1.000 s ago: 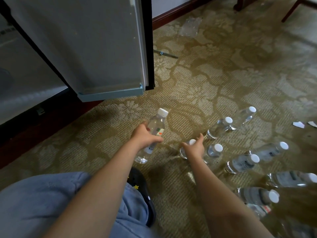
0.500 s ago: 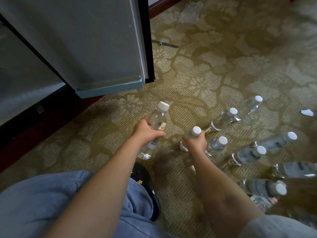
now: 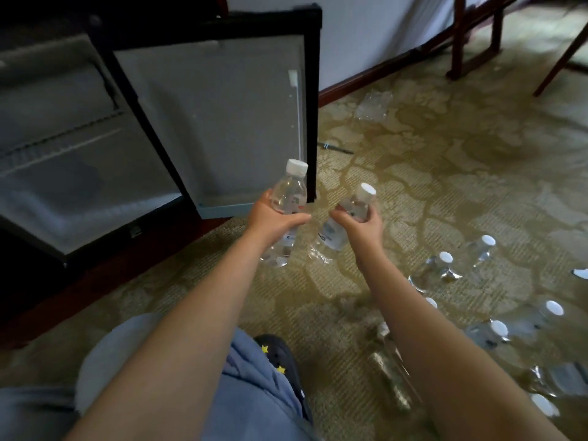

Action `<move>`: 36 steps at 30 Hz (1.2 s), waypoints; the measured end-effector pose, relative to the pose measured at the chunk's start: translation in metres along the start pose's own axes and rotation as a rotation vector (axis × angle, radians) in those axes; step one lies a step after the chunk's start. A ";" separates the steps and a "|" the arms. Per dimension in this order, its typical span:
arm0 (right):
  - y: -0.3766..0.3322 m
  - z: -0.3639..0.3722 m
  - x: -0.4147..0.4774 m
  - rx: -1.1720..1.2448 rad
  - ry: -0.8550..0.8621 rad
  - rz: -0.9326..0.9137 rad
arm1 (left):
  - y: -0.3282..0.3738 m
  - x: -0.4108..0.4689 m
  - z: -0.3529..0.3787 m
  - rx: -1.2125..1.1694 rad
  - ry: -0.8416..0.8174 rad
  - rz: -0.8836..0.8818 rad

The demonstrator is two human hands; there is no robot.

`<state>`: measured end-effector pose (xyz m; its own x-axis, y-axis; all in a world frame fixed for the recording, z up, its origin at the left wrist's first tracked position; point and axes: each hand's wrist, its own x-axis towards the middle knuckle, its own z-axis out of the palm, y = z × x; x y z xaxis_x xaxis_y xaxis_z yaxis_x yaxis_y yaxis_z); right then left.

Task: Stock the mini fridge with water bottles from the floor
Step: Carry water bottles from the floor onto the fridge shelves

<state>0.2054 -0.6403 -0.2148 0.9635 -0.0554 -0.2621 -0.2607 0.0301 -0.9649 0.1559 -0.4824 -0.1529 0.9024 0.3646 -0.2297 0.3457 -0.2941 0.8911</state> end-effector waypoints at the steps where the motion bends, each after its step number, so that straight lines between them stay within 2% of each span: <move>1: -0.015 0.010 -0.003 -0.012 -0.039 -0.029 | 0.008 -0.002 -0.012 -0.021 0.046 0.029; 9: -0.106 0.091 -0.048 -0.139 -0.255 -0.280 | 0.038 -0.033 -0.110 -0.137 0.376 0.141; 15: -0.138 0.163 -0.097 -0.289 -0.432 -0.412 | 0.013 -0.062 -0.190 -0.173 0.614 0.068; 25: -0.118 0.280 -0.142 -0.455 -0.596 -0.479 | -0.077 -0.082 -0.295 -0.301 0.851 -0.069; 30: -0.109 0.331 -0.137 -0.558 -0.615 -0.455 | -0.096 -0.065 -0.324 -0.336 0.893 -0.105; 36: -0.084 0.389 -0.110 -0.555 -0.667 -0.402 | -0.123 -0.018 -0.345 -0.373 0.933 -0.146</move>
<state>0.1450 -0.2488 -0.0988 0.7792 0.6266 -0.0122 0.2709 -0.3542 -0.8951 0.0080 -0.1476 -0.1236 0.2412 0.9662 -0.0909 0.1898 0.0449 0.9808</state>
